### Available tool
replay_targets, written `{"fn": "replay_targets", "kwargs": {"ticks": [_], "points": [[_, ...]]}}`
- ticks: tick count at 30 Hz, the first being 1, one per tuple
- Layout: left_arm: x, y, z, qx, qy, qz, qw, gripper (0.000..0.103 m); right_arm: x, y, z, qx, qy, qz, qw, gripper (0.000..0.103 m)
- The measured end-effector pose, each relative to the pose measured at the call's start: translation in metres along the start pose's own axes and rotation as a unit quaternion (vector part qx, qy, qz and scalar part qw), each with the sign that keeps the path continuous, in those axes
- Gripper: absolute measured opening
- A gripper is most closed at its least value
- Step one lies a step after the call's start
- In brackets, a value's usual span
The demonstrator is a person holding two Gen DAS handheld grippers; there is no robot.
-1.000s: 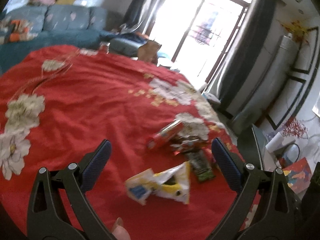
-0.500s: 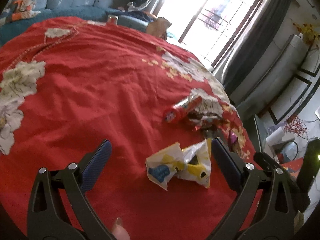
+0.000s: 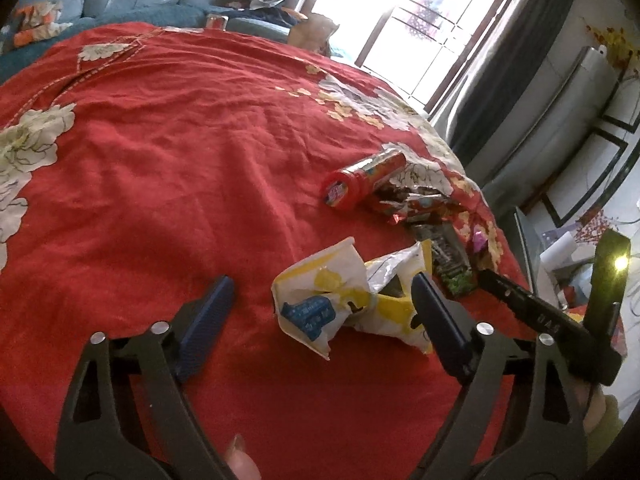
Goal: Collect trash
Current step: 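Grasp the yellow-white snack bag with the left tool while the right tool grasps the orange chip bag, then carry the snack bag and chip bag with both tools over the bin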
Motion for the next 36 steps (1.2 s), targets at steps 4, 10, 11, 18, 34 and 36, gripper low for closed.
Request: {"fn": "replay_targets", "kwargs": {"ticks": [4, 10, 11, 18, 34, 36], "points": [[0.0, -0.001, -0.001, 0.005, 0.0, 0.003, 1.0, 0.066, -0.004, -0.003, -0.001, 0.007, -0.004, 0.003, 1.0, 0.035], [0.0, -0.006, -0.001, 0.015, 0.0, -0.005, 0.9999, 0.051, -0.012, -0.004, -0.005, 0.011, -0.013, 0.005, 1.0, 0.032], [0.0, -0.007, -0.001, 0.018, 0.0, -0.004, 0.9998, 0.05, -0.013, -0.003, -0.005, 0.011, -0.015, 0.005, 1.0, 0.032], [-0.003, -0.006, 0.001, 0.015, -0.007, -0.006, 0.9999, 0.043, -0.023, -0.002, -0.012, 0.01, -0.02, 0.012, 1.0, 0.013], [-0.025, -0.029, 0.016, 0.02, -0.044, -0.029, 0.9984, 0.04, -0.061, -0.016, -0.009, 0.034, -0.054, 0.014, 0.998, 0.012], [-0.028, -0.036, 0.017, 0.025, -0.046, -0.039, 0.9979, 0.04, -0.065, -0.019, -0.008, 0.038, -0.058, 0.014, 0.998, 0.012]]}}
Point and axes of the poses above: each gripper's, at about its wrist camera, not at the fingertips, and x roughly the way its jaws point, y to its left, z to its top, the point moved 6 cm from there along x, roughly the way its jaws point, and after that the axes turned 9 degrees about -y, right-handed, at the moved point
